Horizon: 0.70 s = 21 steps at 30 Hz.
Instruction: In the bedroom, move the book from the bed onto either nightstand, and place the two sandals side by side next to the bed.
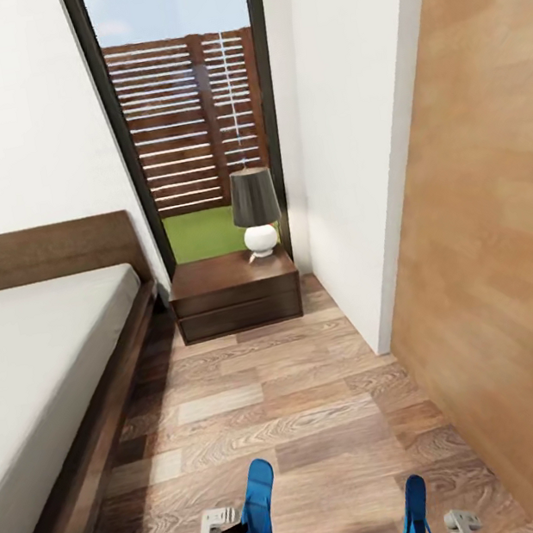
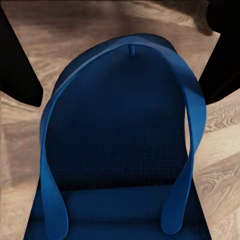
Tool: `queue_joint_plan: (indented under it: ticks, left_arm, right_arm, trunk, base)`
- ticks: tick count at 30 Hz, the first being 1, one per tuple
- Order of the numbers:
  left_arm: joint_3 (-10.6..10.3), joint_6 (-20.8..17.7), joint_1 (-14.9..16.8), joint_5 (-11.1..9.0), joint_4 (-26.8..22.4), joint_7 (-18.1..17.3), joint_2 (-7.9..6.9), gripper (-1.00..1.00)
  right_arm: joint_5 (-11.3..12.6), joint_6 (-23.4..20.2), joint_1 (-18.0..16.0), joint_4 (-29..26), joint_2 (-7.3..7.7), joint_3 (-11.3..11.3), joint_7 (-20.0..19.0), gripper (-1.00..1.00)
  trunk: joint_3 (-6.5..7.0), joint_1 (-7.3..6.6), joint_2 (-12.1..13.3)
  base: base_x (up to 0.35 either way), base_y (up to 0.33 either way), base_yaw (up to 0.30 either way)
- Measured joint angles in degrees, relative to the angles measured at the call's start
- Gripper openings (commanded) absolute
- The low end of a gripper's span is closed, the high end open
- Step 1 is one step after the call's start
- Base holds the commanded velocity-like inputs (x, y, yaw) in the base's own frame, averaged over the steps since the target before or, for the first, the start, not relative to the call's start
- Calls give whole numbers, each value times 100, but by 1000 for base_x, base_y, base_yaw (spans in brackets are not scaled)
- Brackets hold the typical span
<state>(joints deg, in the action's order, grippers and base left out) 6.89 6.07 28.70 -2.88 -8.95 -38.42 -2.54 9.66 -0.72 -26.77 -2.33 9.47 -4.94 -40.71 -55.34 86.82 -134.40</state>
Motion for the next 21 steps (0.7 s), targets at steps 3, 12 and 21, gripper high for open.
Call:
queue_joint_plan:
  ticks: [3, 12, 21]
  left_arm:
    - [0, 0, 0, 0, 0, 0, 0, -100]
    - [0, 0, 0, 0, 0, 0, 0, -100]
    - [0, 0, 0, 0, 0, 0, 0, -100]
  right_arm:
    - [0, 0, 0, 0, 1, 0, 0, -100]
    - [-3, 0, 0, 0, -1, 1, -2, -100]
    - [-9, 0, 0, 0, -7, 0, 2, -100]
  trunk:
    - [0, 0, 0]
    - [0, 0, 0]
    - [0, 0, 0]
  base:
    - [325, 0, 0]
    - [325, 0, 0]
    - [325, 0, 0]
